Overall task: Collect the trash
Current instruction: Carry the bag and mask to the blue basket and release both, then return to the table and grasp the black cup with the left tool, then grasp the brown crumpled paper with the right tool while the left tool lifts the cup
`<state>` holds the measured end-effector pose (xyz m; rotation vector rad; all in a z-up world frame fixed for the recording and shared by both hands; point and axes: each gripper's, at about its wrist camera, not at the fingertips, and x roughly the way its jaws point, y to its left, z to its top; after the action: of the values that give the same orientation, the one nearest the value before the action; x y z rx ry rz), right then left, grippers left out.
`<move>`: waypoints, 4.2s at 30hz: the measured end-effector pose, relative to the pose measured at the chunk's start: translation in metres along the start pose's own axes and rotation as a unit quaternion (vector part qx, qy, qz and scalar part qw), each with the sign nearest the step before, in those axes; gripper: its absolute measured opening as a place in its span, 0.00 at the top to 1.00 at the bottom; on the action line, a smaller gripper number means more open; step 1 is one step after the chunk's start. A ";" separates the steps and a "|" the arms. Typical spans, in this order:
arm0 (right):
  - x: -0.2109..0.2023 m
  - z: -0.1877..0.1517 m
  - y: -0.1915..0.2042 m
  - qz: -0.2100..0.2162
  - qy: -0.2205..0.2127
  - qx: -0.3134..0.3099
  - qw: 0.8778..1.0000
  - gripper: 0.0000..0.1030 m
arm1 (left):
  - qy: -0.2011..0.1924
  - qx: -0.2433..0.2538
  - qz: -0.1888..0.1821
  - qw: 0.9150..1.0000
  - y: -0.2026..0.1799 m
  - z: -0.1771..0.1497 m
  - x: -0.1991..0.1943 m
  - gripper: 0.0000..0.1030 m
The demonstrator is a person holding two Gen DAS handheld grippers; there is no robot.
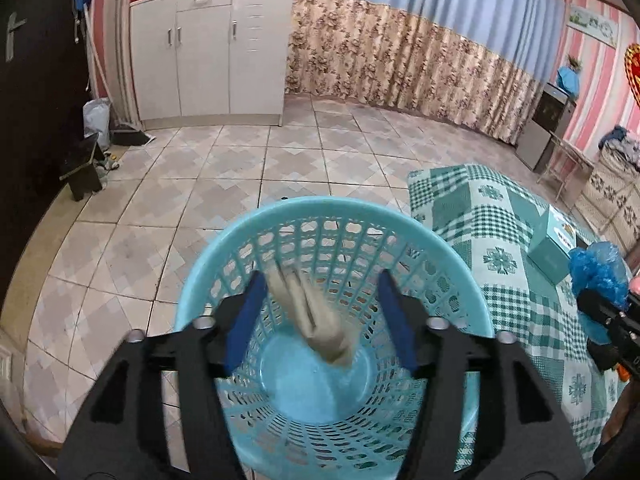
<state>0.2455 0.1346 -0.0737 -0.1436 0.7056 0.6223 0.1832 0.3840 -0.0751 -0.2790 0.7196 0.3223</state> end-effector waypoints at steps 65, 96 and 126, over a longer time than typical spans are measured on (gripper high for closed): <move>-0.197 -0.173 -0.253 -0.303 0.014 0.159 0.940 0.13 | 0.006 0.181 -0.180 0.967 -0.321 -0.113 -0.042 0.05; -0.171 -0.159 -0.225 -0.264 -0.002 0.147 0.953 0.13 | 0.023 0.217 -0.157 0.963 -0.309 -0.119 -0.040 0.28; -0.111 -0.114 -0.160 -0.189 0.005 0.092 0.978 0.53 | -0.024 0.097 -0.058 0.993 -0.171 -0.079 -0.065 0.28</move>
<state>0.2085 -0.0860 -0.1019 -0.1053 0.7196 0.1908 0.1557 0.1873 -0.0639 -0.1272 0.6782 0.1477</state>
